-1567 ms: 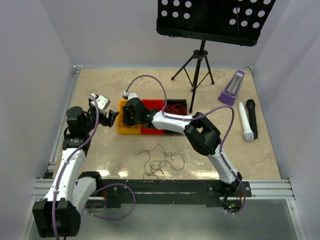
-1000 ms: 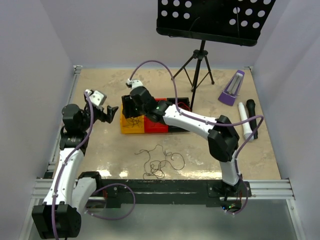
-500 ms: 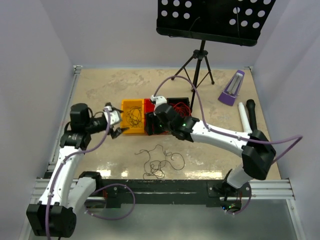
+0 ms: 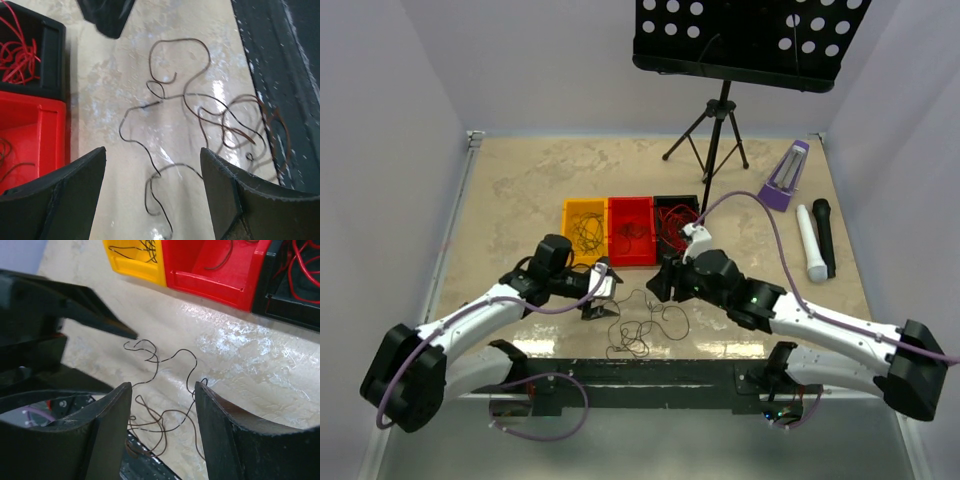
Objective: Untangle the cables
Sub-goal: Place the cable in the bin, then untie the cable.
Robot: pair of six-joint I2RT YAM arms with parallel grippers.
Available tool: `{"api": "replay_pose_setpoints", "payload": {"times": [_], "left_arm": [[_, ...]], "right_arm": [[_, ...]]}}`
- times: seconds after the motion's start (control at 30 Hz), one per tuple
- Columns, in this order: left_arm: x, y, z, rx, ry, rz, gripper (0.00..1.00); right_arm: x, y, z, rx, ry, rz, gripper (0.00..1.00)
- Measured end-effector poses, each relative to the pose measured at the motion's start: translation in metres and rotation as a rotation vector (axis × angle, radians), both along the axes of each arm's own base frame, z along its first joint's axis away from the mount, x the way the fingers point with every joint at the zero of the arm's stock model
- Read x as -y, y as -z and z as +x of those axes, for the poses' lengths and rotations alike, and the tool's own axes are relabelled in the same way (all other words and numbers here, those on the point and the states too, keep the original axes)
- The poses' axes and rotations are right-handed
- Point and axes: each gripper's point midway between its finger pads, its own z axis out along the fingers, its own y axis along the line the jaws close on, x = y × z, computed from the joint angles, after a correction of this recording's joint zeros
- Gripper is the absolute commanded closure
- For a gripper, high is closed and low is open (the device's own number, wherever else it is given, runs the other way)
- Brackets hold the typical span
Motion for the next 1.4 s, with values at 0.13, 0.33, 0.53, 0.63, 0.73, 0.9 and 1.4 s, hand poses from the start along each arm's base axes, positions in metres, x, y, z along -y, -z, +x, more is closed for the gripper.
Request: {"api": "replay_pose_setpoints", "payload": {"times": [0.13,0.33,0.53,0.63,0.73,0.9,1.4], "left_arm": [[0.020,0.003,0.015,0.009,-0.040,-0.025,0.22],[0.027,0.009,0.031,-0.044,-0.159,-0.014,0.27],[0.026,0.029,0.039,-0.146,-0.246,0.053,0.28],[0.032,0.031,0.041,-0.163,-0.254,0.073,0.30],[0.036,0.034,0.043,-0.170,-0.258,0.089,0.33],[0.041,0.043,0.044,-0.192,-0.258,0.139,0.34],[0.036,0.071,0.047,-0.206,-0.317,0.374,0.90]], "right_arm": [[0.010,-0.017,-0.007,0.038,0.017,0.091,0.44],[0.015,-0.035,-0.008,0.068,0.044,0.162,0.45],[0.024,-0.042,-0.005,0.088,0.088,0.169,0.45],[0.028,-0.041,-0.003,0.088,0.112,0.161,0.45],[0.034,-0.045,-0.002,0.095,0.135,0.156,0.45],[0.044,-0.070,-0.002,0.133,0.166,0.194,0.45],[0.059,-0.101,-0.007,0.149,0.192,0.209,0.45]]}}
